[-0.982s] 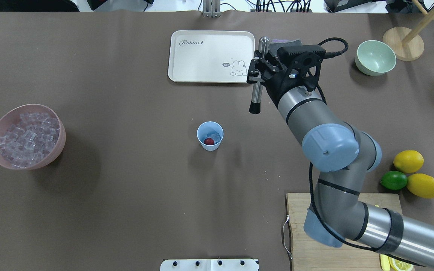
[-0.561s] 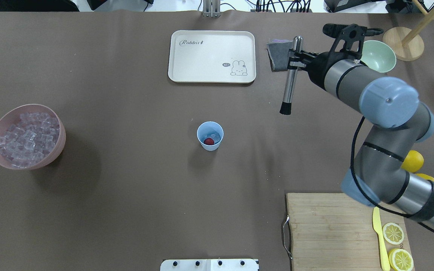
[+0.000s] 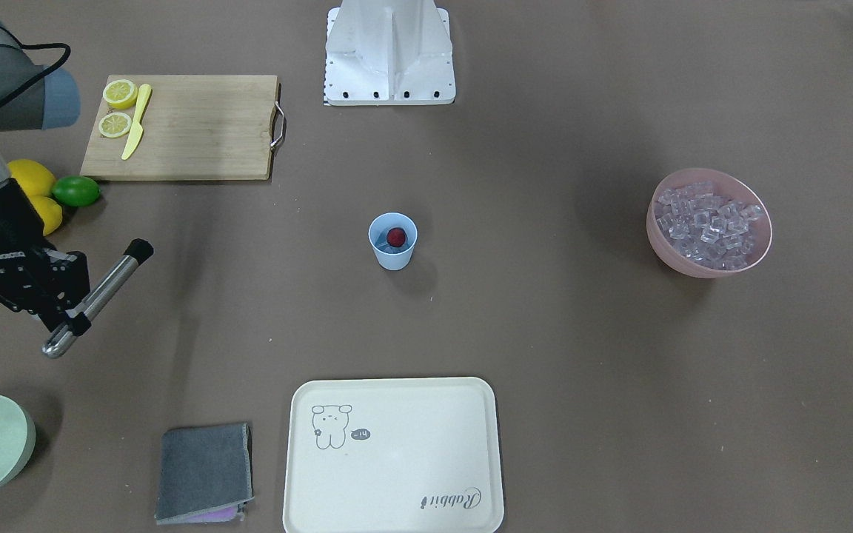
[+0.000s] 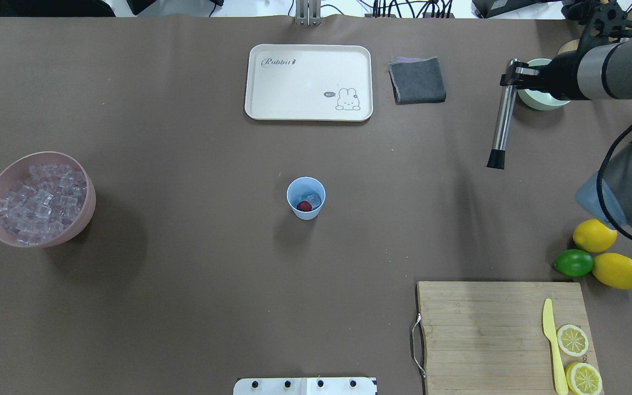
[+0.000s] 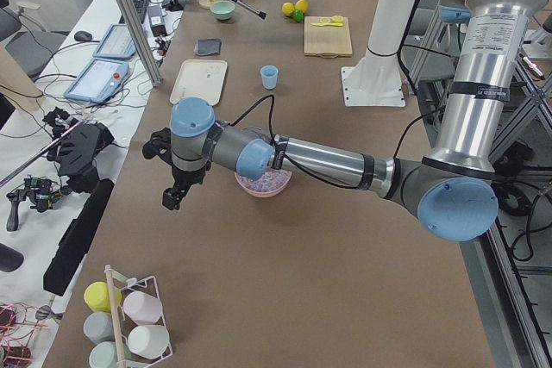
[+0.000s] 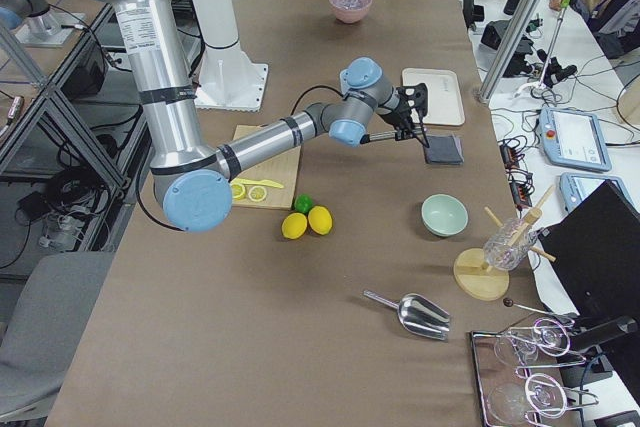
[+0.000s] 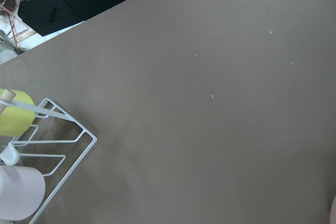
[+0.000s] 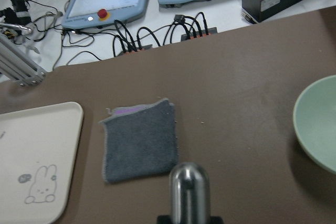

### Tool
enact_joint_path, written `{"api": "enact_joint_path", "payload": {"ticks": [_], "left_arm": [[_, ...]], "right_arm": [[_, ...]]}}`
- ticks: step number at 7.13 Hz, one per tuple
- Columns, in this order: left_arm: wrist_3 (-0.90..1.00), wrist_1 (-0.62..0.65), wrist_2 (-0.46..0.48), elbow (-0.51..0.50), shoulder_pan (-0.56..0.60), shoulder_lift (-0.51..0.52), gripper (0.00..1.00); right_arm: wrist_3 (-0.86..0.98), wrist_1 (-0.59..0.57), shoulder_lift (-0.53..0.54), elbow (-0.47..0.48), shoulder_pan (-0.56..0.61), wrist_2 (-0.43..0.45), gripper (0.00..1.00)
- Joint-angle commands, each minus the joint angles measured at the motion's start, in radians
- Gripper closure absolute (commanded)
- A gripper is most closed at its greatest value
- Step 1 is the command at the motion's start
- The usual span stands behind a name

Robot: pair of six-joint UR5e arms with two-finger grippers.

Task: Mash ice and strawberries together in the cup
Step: 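Lower the steel rod upright onto the table beside the lemons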

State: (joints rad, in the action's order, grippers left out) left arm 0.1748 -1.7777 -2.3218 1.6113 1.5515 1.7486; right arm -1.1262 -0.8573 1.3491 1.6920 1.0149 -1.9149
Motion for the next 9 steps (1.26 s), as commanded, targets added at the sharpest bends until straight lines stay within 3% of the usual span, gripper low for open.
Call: {"api": "enact_joint_path", "payload": {"ticks": [1,3,6,9], "left_arm": [[0.0,0.0,0.001,0.013,-0.002,0.011,0.03],[-0.001,0.003,-0.001,0.015,-0.005,0.012,0.03],[0.0,0.001,0.002,0.036,-0.004,0.016,0.03],[0.0,0.003,0.022,0.041,-0.005,0.026,0.03]], "right_arm": [[0.083,-0.005,0.001,-0.127,0.066,-0.189,1.0],[0.123,-0.006,-0.004,-0.196,0.064,-0.269,1.0],[0.189,-0.003,0.012,-0.27,0.045,-0.28,1.0],[0.19,-0.008,-0.039,-0.339,-0.015,-0.269,1.0]]}}
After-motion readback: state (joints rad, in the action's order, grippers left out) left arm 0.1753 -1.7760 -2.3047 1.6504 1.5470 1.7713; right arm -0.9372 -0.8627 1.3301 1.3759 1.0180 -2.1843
